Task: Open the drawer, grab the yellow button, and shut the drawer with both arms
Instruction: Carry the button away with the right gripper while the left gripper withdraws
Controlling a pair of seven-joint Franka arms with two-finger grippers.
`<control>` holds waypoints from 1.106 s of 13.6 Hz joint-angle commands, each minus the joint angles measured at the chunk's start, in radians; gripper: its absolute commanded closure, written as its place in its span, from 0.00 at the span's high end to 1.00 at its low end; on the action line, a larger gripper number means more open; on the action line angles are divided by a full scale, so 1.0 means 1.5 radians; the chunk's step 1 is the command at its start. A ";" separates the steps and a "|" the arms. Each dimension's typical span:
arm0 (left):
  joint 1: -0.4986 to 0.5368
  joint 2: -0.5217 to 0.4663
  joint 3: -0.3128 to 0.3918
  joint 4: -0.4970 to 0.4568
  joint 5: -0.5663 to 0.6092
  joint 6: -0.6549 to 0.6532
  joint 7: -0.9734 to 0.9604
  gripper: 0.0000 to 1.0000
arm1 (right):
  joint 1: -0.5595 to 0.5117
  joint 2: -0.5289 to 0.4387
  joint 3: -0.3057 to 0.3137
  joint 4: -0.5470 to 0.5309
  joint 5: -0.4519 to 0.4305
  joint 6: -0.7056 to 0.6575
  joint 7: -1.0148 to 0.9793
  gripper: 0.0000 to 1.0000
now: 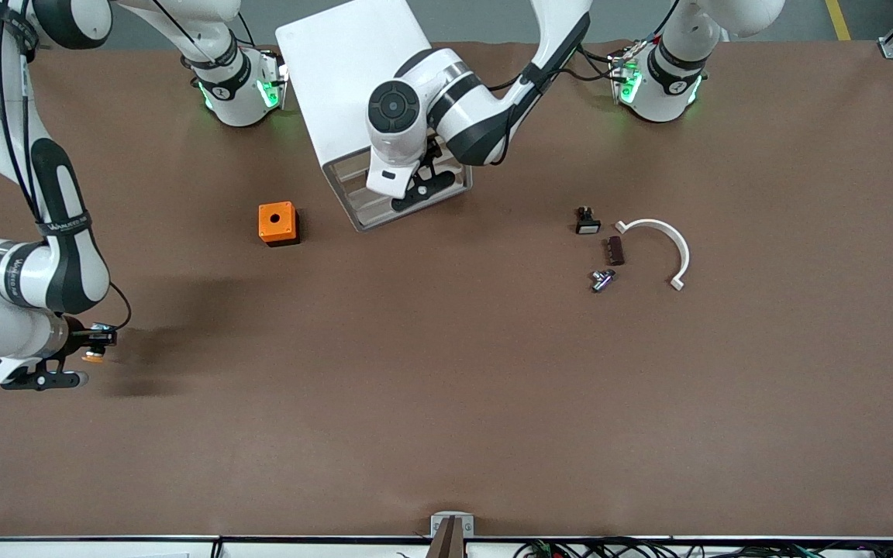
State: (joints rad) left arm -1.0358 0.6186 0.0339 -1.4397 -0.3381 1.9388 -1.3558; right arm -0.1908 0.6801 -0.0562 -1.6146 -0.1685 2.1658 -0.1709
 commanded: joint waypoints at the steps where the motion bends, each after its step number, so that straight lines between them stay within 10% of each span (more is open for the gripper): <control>1: -0.014 0.001 0.000 -0.004 -0.003 0.009 -0.013 1.00 | -0.017 0.019 0.016 0.011 -0.009 0.014 -0.009 0.15; 9: 0.104 -0.042 0.049 0.023 0.206 0.003 -0.007 1.00 | -0.018 0.039 0.016 0.011 -0.009 0.035 -0.032 0.24; 12: 0.187 -0.094 0.056 0.031 0.240 -0.020 0.041 1.00 | -0.016 0.035 0.016 0.011 -0.009 0.033 -0.031 1.00; 15: 0.281 -0.145 0.056 0.031 0.243 -0.101 0.199 1.00 | -0.010 0.025 0.019 0.012 -0.008 0.018 -0.025 1.00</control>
State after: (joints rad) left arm -0.6852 0.4633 0.1250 -1.3751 0.0076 1.8522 -1.1673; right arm -0.1962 0.7321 -0.0459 -1.6063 -0.1685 2.2176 -0.2075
